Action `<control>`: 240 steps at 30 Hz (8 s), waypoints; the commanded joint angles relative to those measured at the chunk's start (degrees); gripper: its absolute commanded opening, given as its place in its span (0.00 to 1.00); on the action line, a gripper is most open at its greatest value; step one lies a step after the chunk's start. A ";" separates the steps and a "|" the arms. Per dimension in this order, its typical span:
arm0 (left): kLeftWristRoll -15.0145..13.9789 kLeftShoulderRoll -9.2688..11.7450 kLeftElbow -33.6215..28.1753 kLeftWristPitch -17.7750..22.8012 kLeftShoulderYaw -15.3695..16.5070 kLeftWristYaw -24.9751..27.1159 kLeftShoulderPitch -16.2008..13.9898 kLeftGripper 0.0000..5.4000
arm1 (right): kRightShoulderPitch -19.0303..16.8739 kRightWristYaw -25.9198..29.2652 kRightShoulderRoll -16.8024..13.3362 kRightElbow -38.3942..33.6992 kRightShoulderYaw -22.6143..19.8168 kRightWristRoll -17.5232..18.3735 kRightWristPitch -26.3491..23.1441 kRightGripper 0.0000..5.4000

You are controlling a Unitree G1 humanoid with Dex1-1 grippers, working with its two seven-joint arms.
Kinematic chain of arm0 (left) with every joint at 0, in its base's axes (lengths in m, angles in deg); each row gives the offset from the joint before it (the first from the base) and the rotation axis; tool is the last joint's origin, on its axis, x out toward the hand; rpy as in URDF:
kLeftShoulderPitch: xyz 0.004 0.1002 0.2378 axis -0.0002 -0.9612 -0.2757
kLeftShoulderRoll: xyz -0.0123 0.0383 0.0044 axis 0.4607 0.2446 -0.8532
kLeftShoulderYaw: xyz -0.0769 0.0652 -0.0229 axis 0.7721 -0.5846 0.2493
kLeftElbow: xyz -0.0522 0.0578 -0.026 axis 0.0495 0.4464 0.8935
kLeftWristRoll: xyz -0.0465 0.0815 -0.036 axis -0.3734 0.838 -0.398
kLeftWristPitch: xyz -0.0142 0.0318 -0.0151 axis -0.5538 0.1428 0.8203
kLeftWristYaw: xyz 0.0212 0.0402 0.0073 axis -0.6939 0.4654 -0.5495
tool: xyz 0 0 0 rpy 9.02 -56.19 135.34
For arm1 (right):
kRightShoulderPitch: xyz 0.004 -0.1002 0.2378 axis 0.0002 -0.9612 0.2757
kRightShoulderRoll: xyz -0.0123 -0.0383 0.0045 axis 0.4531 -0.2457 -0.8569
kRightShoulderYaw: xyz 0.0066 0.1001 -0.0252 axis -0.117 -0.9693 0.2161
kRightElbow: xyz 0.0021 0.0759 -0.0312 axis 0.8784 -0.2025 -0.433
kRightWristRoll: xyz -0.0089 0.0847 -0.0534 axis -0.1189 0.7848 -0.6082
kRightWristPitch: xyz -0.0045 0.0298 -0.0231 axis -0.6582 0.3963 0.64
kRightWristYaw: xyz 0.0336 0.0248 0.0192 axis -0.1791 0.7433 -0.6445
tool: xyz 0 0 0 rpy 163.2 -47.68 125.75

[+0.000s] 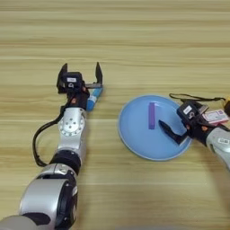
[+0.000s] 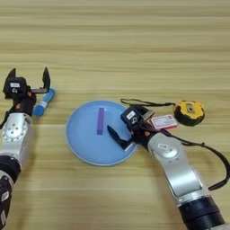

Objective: Move the objects on the table

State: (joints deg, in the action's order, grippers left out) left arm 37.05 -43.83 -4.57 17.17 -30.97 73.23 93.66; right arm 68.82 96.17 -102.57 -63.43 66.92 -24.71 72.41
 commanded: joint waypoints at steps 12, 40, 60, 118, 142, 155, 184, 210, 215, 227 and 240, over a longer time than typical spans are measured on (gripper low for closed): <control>-0.07 0.68 -0.16 -0.14 0.23 0.49 0.21 1.00 | 0.44 -1.01 2.42 -3.84 -4.35 3.96 1.51 0.99; -2.68 -2.15 -55.64 41.32 -23.05 16.87 -24.07 1.00 | 12.63 -16.77 10.25 18.08 -20.45 9.56 22.36 0.99; 5.00 -0.80 -38.09 45.04 -30.83 22.57 -21.11 1.00 | 13.36 -19.57 11.28 18.96 -19.97 8.66 23.48 0.99; 6.04 -2.22 -33.63 42.02 -27.90 19.94 -18.64 0.18 | 12.55 -19.19 11.78 17.14 -19.82 8.75 22.71 1.00; 2.07 -3.19 -41.89 42.81 -23.46 20.55 -18.07 0.13 | 12.63 -18.94 11.64 17.92 -19.84 8.77 22.81 1.00; 0.48 -0.62 -44.33 42.48 -14.69 15.73 -13.84 0.13 | 12.69 -18.79 11.67 18.32 -19.73 8.73 22.75 1.00; 1.55 1.20 -22.85 34.66 -11.24 12.45 -9.17 0.13 | 12.38 -18.97 11.65 18.01 -19.66 8.61 22.85 1.00; 2.55 1.06 -15.56 32.04 -10.94 12.02 -7.11 0.34 | 12.21 -18.86 11.52 17.84 -19.48 8.42 22.76 1.00; 2.58 1.01 -15.49 31.90 -10.72 12.20 -7.03 0.44 | 12.23 -18.93 11.50 17.96 -19.36 8.32 22.82 1.00; -2.35 -0.89 -20.39 30.30 -8.82 16.78 -7.99 0.68 | 9.30 -14.35 11.17 13.51 -12.76 4.99 18.55 1.00; -4.18 -0.02 -17.64 22.57 -0.82 8.48 -4.38 0.95 | 2.10 -4.43 10.48 -0.24 -3.59 5.85 0.39 1.00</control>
State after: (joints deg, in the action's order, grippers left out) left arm 33.38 -44.20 -23.22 40.86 -32.85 83.04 87.84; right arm 71.36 90.97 -92.04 -62.39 62.63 -19.46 75.00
